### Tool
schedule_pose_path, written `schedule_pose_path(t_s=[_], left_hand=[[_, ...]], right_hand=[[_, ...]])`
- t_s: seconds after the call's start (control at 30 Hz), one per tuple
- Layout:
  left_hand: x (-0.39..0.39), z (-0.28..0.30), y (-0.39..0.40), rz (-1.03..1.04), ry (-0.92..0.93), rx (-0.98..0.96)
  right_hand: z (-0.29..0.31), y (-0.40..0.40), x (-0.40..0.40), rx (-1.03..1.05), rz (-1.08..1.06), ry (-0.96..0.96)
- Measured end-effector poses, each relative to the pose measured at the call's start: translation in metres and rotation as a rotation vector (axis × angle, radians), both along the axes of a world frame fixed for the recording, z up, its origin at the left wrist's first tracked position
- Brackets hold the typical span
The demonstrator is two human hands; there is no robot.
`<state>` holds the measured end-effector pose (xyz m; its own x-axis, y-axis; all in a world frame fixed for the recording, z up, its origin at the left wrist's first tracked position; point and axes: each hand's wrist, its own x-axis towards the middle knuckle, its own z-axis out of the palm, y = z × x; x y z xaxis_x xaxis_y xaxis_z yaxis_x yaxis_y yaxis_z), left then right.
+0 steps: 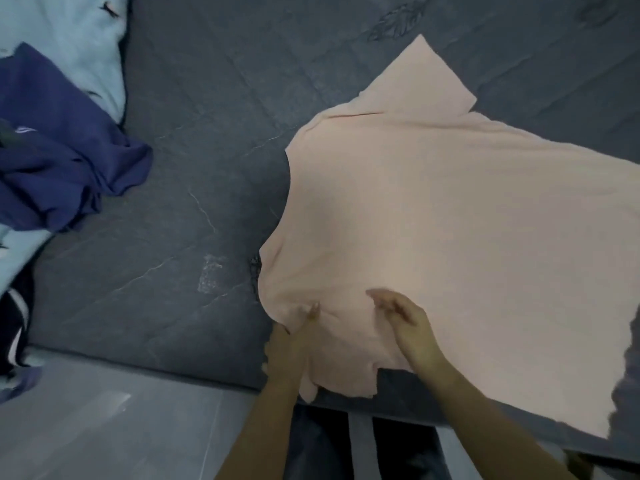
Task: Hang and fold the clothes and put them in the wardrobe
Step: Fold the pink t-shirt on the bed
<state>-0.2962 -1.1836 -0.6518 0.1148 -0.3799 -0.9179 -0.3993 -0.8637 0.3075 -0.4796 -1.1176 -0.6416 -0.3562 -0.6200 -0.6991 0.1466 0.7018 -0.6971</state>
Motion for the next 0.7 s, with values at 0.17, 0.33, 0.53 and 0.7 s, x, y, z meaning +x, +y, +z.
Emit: schedule_pose_path(t_s=[0.17,0.33,0.53,0.7], left_hand=[[-0.004,-0.001,0.034,0.133,-0.004,-0.196],[-0.009,0.004,0.065,0.383,0.053,-0.277],[-0.001,0.004,0.088,0.194,0.189,-0.248],[-0.003,0.019,0.096,0.439,0.284,-0.34]], right_hand=[[-0.011,0.129,-0.005,0.359,-0.529,-0.243],[-0.012,0.197,-0.03,0.312,-0.936,-0.58],[-0.016,0.222,-0.09,0.027,-1.31,-0.668],[-0.015,0.24,-0.147,-0.17,-1.532,-0.715]])
